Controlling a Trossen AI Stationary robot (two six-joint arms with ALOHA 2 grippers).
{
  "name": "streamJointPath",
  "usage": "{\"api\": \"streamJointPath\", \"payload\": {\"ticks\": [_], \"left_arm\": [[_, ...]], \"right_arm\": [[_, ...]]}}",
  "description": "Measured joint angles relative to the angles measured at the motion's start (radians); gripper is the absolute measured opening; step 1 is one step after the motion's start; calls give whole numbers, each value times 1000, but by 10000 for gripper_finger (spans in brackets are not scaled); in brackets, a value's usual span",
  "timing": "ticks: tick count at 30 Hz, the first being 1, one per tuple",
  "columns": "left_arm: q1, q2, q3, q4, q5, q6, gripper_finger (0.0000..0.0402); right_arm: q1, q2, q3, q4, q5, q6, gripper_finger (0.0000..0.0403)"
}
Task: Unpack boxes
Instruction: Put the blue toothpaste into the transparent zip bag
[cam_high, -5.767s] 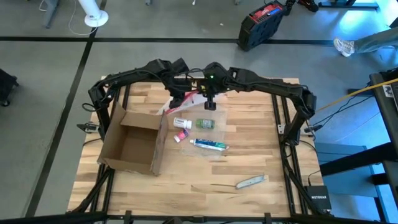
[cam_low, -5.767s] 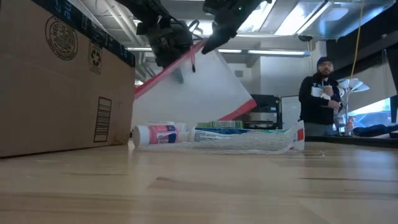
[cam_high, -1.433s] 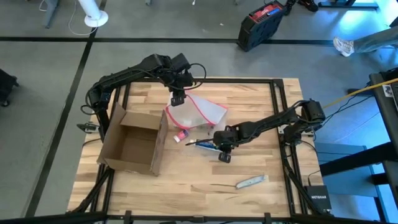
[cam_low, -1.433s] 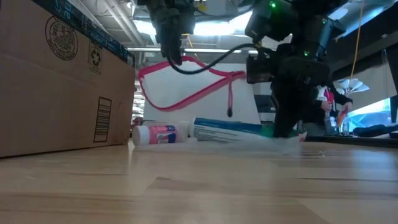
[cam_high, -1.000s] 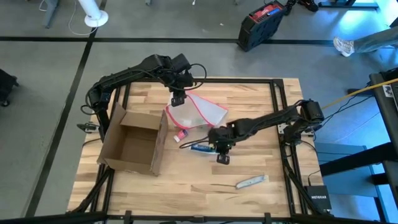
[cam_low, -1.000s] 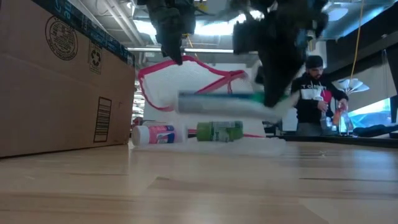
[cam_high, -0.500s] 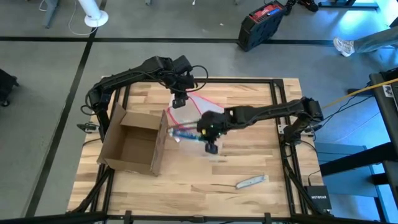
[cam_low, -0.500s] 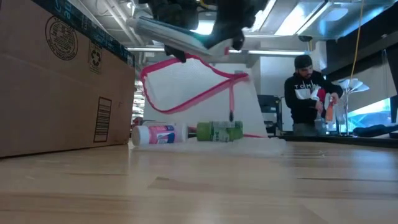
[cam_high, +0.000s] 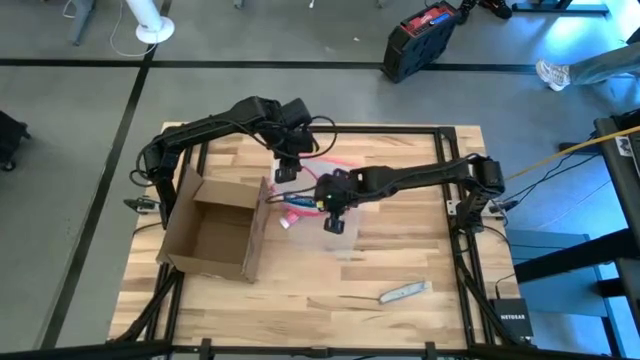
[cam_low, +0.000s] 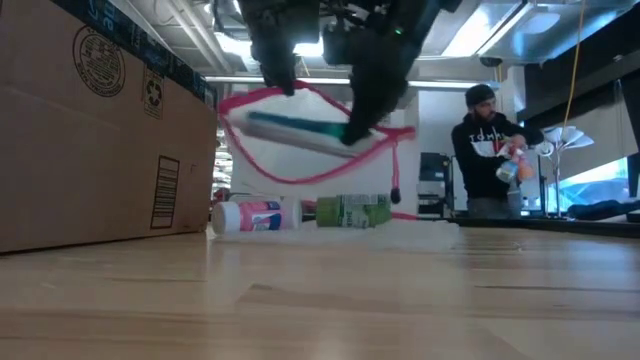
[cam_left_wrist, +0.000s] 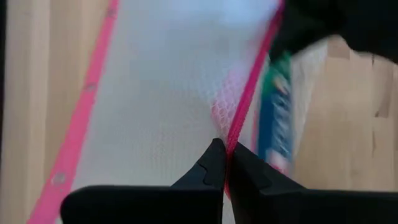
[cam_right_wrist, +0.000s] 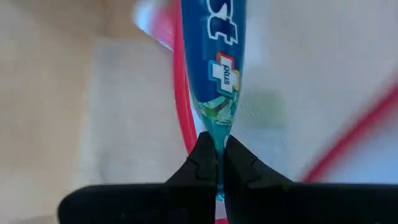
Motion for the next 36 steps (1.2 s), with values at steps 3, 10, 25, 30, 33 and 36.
{"api": "streamJointPath", "payload": {"ticks": [3,10,25,30,33,36], "left_arm": [[0,-1,0,-8,0,1,0],[-5,-1,0,8,36,2,0],[-6,-3,0,33,132,-36,0],[-1,-3,0,33,136,-37,0],[3,-3,0,38,137,-38,0],[11,-3,0,44,138,-38,0]], "right_arm": [[9,-11,0,-93,85,16,0],[10,-26,6,-191,135,133,0],[-39,-30,107,-181,203,146,178],[-20,-30,173,-213,192,79,245],[1,-30,220,-217,96,31,241],[27,-30,253,-262,0,12,224]]}}
